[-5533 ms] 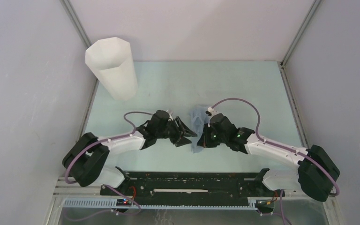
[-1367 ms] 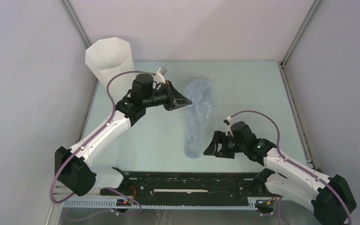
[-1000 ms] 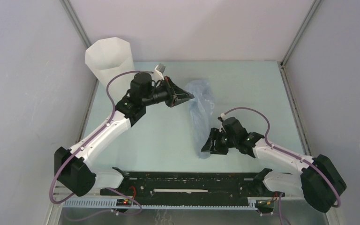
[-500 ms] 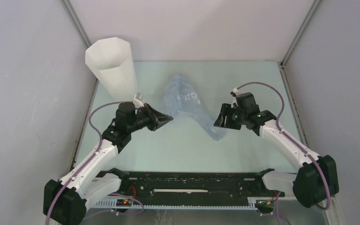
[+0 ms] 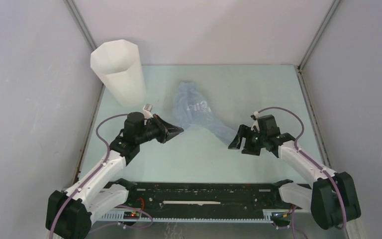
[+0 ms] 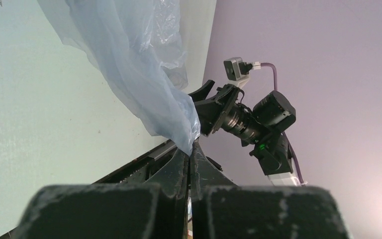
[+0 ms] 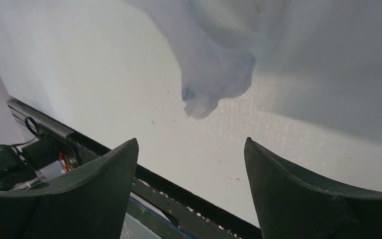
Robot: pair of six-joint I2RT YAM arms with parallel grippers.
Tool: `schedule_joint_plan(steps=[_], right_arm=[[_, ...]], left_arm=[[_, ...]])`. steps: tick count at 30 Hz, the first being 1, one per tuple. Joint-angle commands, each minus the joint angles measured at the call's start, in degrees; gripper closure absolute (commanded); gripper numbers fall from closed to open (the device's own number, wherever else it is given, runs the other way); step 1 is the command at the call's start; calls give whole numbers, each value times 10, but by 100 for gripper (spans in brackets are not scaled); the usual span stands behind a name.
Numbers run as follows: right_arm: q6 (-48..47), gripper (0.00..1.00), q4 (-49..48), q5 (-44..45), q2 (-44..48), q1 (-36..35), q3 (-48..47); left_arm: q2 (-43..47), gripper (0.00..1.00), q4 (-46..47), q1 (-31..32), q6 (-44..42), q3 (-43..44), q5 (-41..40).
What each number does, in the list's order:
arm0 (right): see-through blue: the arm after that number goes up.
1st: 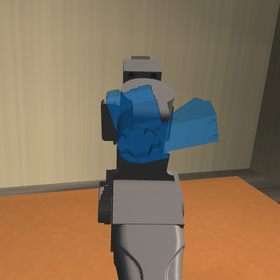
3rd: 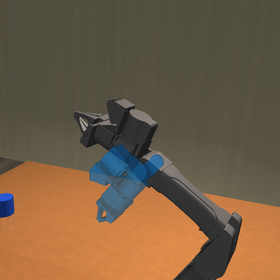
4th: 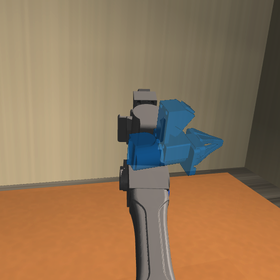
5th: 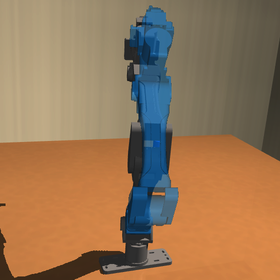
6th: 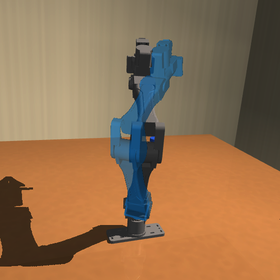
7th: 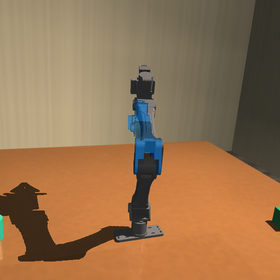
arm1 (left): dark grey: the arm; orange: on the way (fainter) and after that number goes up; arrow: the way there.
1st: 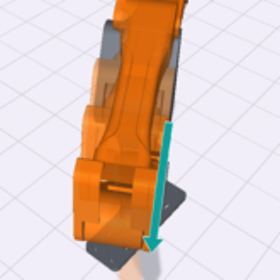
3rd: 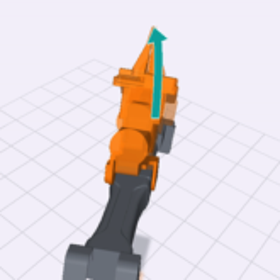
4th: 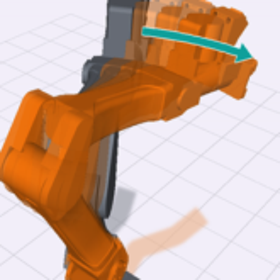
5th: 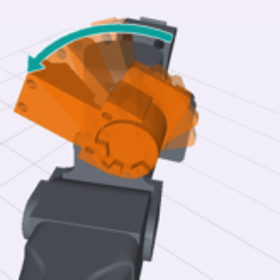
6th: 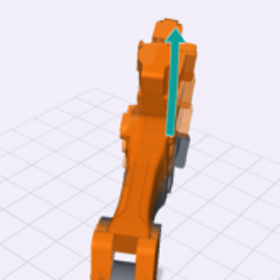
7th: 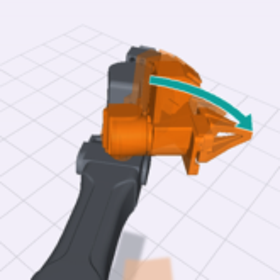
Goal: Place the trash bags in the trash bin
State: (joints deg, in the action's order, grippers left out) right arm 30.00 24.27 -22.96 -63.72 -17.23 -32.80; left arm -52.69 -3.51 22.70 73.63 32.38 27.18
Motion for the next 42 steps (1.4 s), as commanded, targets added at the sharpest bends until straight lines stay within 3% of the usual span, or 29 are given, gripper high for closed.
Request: schedule_joint_plan(steps=[1,8,14,16,17,19,21,24,28,31,33,36,39,42], right_arm=[[19,14,-95,-25,-26,28,10],[70,21,-191,-10,-94,30,23],[91,33,-273,17,-128,14,52],[85,44,-299,12,-147,18,49],[84,54,-302,-4,-158,23,38],[81,74,-281,-34,-171,29,3],[69,84,-236,-38,-151,29,-42],[37,100,-104,19,-95,38,-165],[36,100,81,33,-43,84,-378],[13,100,133,20,-7,90,-525],[-31,100,102,24,45,67,-548],[-78,100,33,42,107,28,-450],[-54,100,70,-5,82,46,-320],[-61,100,77,-66,44,19,-147]], left_arm=[[-1,100,11,-1,4,23,12],[-3,100,5,-1,1,25,15],[-5,100,2,-1,-9,25,10],[-11,100,0,-1,-14,25,7],[-16,100,-1,-1,-15,27,6],[-31,100,-4,-3,-18,39,-1],[-55,100,-6,-7,-27,66,-13],[-125,100,-13,-14,-47,171,-20],[-168,100,-87,11,-103,393,-46],[-175,100,-169,56,-232,572,-102],[-166,100,-193,83,-300,613,-137],[-129,100,-197,72,-291,487,-189],[-137,100,-139,16,-199,217,-87],[-115,100,-77,40,-143,28,-65]])
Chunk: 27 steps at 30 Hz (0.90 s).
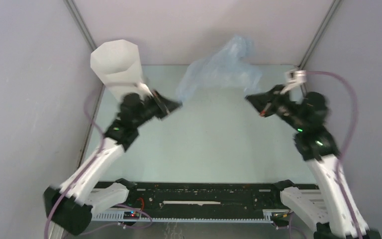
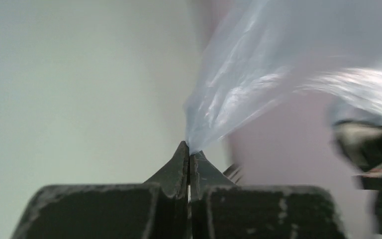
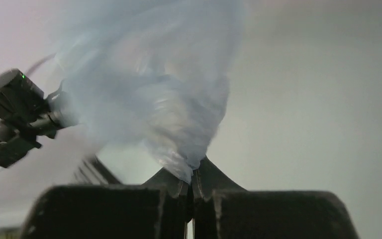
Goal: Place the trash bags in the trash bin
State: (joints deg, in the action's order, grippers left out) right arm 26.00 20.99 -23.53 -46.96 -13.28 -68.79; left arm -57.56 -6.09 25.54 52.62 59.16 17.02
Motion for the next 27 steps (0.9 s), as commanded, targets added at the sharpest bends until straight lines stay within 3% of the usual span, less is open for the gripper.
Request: schedule_joint_plan(steps=[1,4,8,10,14,16,18,20,22,27], right_arm=[[-12,100,93,-61,-116,-42,266],[27,100,59,-31,-58,-97,350],[18,100,26,-9,-28,-71,320],[1,100,35,-35,-74,-29,248],[-47,100,183,-67,-194,4,-34],[-64,100,244,-51,-209,-5,-185],[-74,100,250,-16,-184,-24,-241],[-76,100,220,13,-139,-39,-217],[-65,100,175,2,-97,-41,-135],[-14,100,147,-23,-76,-48,150]], left_arm=[[-41,100,-54,33,73,-271,19],[35,100,-75,85,79,-305,-32],[44,100,-102,64,47,-236,-60],[1,100,-124,41,13,-136,-50],[-102,100,-214,31,-69,170,-42],[-118,100,-240,42,-98,297,-59],[-108,100,-241,61,-125,354,-97],[-82,100,-241,69,-123,328,-135],[-49,100,-240,65,-103,236,-156],[1,100,-196,52,-10,-117,-90]])
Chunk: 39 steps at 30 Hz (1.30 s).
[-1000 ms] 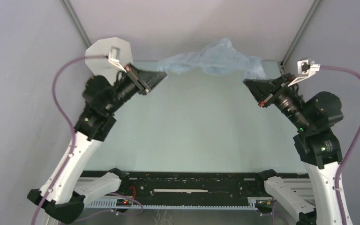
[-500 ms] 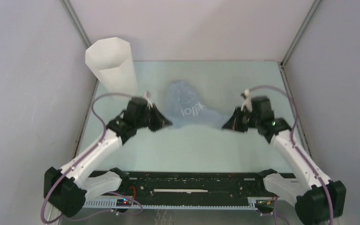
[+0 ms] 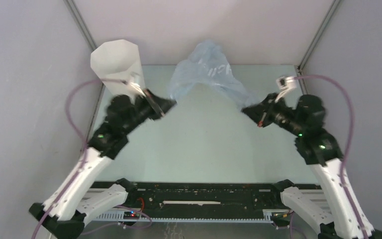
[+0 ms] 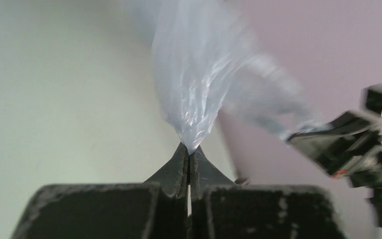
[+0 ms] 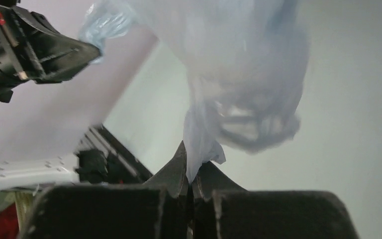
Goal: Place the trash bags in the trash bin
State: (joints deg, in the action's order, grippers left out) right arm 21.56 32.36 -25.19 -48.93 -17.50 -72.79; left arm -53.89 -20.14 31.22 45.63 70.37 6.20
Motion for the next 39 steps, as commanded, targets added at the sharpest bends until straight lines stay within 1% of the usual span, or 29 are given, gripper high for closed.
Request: schedule_joint_plan(steps=[1,2,4,6,8,9,10,11,12,13,14,16,17,18,19,20,21,22,23,24,26,28,30,31,32,33,35,37,39], right_arm=[[34,100,34,-18,-60,-10,236],[41,100,30,-25,-57,-18,280],[67,100,15,-14,-13,-48,336],[86,100,-4,13,30,-77,350],[80,100,-22,29,41,-68,325],[68,100,-26,26,27,-52,297],[51,100,-22,15,1,-35,254],[35,100,-9,2,-35,-18,203],[16,100,16,-8,-71,-5,136],[-2,100,46,-15,-110,2,37],[-18,100,81,-14,-143,6,-38],[-34,100,138,-4,-185,7,-195],[-32,100,148,-4,-193,6,-253],[-31,100,143,-5,-187,3,-295],[-29,100,125,-5,-172,-5,-310],[-24,100,94,-7,-151,-10,-297],[-15,100,39,-13,-120,-10,-254],[-3,100,-8,-18,-86,-10,-187],[13,100,-45,-19,-55,-9,-106],[29,100,-57,-12,-30,-8,-33],[46,100,-46,-9,-7,-8,115],[62,100,-32,-24,-4,-11,253],[84,100,-27,-42,5,-20,362],[96,100,-27,-44,20,-29,403],[107,100,-25,-41,42,-41,436],[116,100,-22,-33,66,-49,449],[118,100,-21,-12,116,-51,440],[100,100,-35,-3,116,-28,394],[70,100,-40,-28,58,1,300]], left_arm=[[-30,100,-46,-4,88,-286,37],[-19,100,-28,-2,114,-337,60],[16,100,-4,8,144,-391,77],[57,100,-10,10,143,-391,53],[66,100,-14,-10,117,-348,33],[51,100,-8,-25,98,-308,42],[12,100,-6,-42,78,-258,57],[-10,100,-10,-54,60,-196,75],[-63,100,-21,-63,42,-117,92],[-100,100,-45,-65,28,-39,104],[-131,100,-59,-65,22,49,114],[-171,100,-59,-61,31,194,123],[-181,100,-52,-53,28,257,117],[-184,100,-46,-34,10,305,103],[-180,100,-45,-15,-19,342,78],[-169,100,-47,11,-60,352,46],[-151,100,-48,32,-96,335,6],[-124,100,-47,43,-116,283,-38],[-96,100,-39,42,-107,180,-79],[-71,100,-35,31,-68,95,-89],[-36,100,-12,0,-4,-86,-42],[-26,100,0,-13,48,-246,12],[-16,100,24,-6,79,-364,49],[2,100,34,5,94,-402,50],[25,100,36,16,104,-426,43],[53,100,35,21,110,-437,34],[90,100,28,20,100,-416,8],[78,100,14,4,55,-341,-10],[14,100,-8,-25,2,-219,13]])
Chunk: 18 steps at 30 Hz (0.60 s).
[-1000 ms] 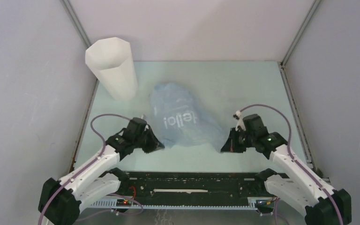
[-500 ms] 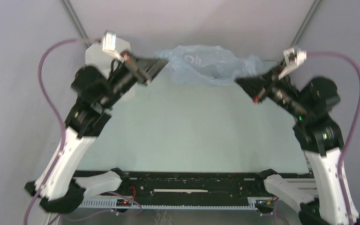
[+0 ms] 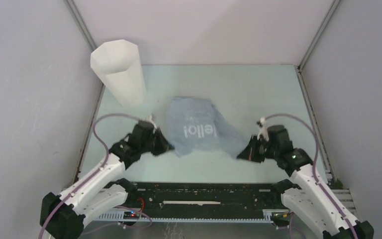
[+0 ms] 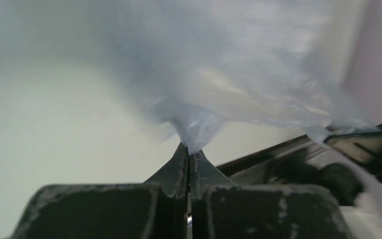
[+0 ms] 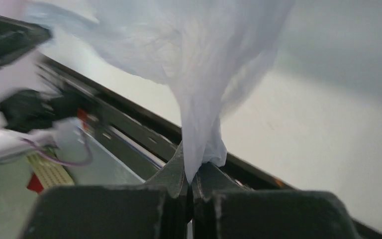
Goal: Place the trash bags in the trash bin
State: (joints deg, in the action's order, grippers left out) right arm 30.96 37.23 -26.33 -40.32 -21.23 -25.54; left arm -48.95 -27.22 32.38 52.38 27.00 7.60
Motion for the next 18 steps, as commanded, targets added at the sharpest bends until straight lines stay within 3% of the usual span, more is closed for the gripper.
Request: schedule_joint_plan(steps=[1,6,8,9,11,15,18], right_arm=[[-43,100,-62,-36,-72,51,-237],[-118,100,133,-36,-249,53,-686],[-138,100,127,2,-246,25,-783],[-145,100,101,12,-230,12,-778],[-142,100,29,4,-175,6,-680],[-89,100,2,7,-106,10,-382],[-46,100,7,-18,-103,2,-175]], left_arm=[[-80,100,40,-44,-90,298,13],[-251,100,-69,-32,-160,757,44],[-255,100,-60,5,-204,855,6],[-243,100,-43,26,-229,857,-16],[-203,100,-4,41,-231,760,-46],[-132,100,26,30,-125,428,-72],[-136,100,44,22,-42,202,9]])
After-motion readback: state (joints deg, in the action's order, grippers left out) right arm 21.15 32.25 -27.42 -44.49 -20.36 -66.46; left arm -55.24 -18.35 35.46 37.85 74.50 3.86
